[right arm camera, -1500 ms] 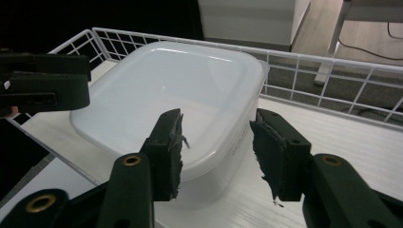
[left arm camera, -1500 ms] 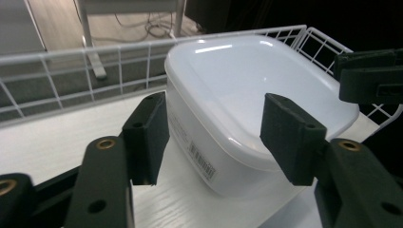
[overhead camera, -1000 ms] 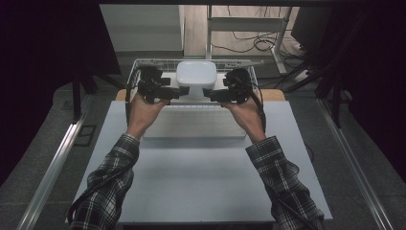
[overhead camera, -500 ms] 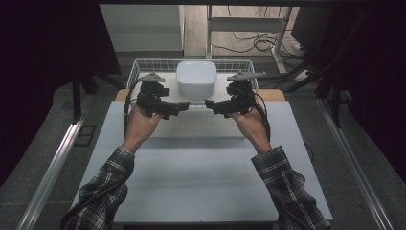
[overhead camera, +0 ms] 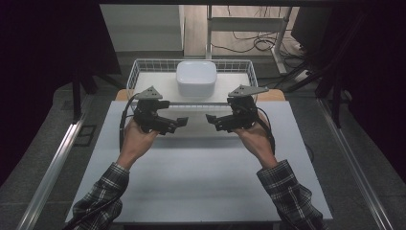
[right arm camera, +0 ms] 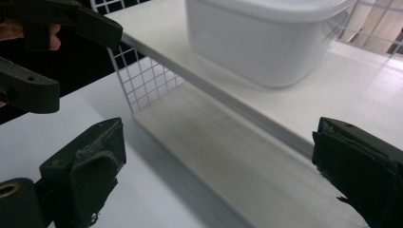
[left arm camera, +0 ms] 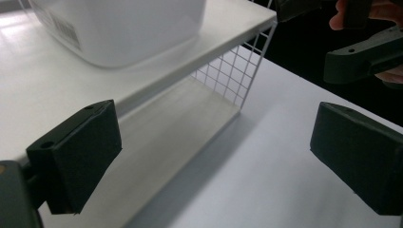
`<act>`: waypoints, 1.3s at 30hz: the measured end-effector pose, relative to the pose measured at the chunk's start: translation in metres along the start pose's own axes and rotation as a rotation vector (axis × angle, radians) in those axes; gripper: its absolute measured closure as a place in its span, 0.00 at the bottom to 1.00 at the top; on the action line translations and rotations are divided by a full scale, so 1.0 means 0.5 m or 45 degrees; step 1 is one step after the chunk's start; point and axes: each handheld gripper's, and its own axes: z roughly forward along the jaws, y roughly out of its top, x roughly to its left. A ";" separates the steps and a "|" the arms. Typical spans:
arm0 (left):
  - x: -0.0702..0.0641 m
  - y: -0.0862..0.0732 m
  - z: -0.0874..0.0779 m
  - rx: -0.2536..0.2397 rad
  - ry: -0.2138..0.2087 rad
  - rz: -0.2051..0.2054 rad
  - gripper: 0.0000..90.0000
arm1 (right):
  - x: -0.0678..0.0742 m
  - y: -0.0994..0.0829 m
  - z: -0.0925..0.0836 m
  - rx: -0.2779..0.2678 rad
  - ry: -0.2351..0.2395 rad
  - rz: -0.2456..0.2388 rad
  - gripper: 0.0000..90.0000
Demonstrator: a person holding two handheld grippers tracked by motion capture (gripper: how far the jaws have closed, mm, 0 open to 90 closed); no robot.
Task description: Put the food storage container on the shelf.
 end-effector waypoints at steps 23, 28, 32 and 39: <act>-0.035 -0.138 0.004 -0.009 -0.034 -0.012 0.04 | 0.046 -0.113 0.006 0.031 0.085 -0.009 0.00; -0.033 -0.176 0.002 -0.021 -0.033 -0.048 0.05 | 0.047 -0.146 0.007 0.027 0.090 0.022 0.00; -0.030 -0.210 0.002 -0.039 -0.049 -0.100 0.06 | 0.046 -0.167 0.005 0.032 0.087 0.009 0.00; -0.039 -0.261 0.005 0.009 -0.037 -0.117 0.06 | 0.051 -0.203 -0.010 0.019 0.084 0.006 0.00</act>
